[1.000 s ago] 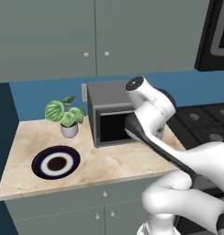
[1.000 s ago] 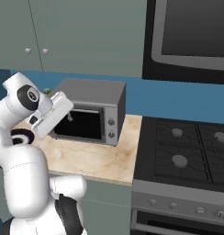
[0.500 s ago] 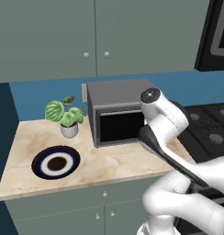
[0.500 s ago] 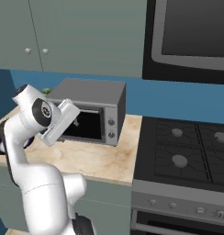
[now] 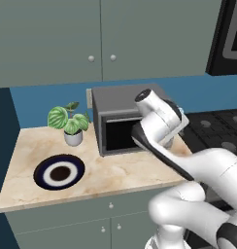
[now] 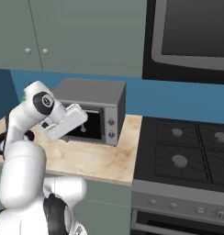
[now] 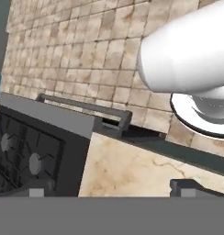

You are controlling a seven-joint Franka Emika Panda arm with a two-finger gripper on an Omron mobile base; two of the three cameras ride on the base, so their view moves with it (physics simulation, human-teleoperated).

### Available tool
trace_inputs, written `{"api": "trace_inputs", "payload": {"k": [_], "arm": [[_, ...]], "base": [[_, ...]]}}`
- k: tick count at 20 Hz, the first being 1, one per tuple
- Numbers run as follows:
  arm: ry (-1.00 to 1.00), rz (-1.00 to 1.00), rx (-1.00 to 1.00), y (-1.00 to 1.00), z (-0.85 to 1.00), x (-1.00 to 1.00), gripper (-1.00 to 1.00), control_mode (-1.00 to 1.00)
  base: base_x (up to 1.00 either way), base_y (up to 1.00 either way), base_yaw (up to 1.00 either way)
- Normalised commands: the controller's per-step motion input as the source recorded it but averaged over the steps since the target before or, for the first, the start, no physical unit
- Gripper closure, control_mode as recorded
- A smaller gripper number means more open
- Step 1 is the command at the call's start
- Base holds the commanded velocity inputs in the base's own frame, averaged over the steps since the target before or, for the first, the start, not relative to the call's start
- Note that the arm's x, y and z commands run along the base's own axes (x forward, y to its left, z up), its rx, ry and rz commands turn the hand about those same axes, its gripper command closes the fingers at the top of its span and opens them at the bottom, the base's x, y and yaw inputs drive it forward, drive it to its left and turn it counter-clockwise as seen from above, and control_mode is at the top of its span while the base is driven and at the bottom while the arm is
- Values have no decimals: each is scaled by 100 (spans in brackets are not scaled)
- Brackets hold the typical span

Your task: Pick up the bagel from the plate, place it on the toaster oven rack, close the door, and set the timer.

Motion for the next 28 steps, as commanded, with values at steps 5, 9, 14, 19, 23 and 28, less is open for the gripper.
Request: {"api": "trace_inputs", "payload": {"k": [5, 9, 14, 19, 23, 28], "arm": [[-5, -83, 10, -22, 0, 15, -100, -100], [-24, -71, 5, -23, 0, 1, -100, -100], [-40, -68, -2, -4, 0, 0, -100, -100], [-46, -67, -12, 0, -3, 0, -100, -100], [-47, -65, -22, 0, -10, 0, -100, -100], [-31, -66, -18, 0, -6, 23, -100, -100]], "base": [[0, 0, 0], [0, 0, 0], [0, 0, 0], [0, 0, 0], [0, 0, 0], [0, 0, 0]]}}
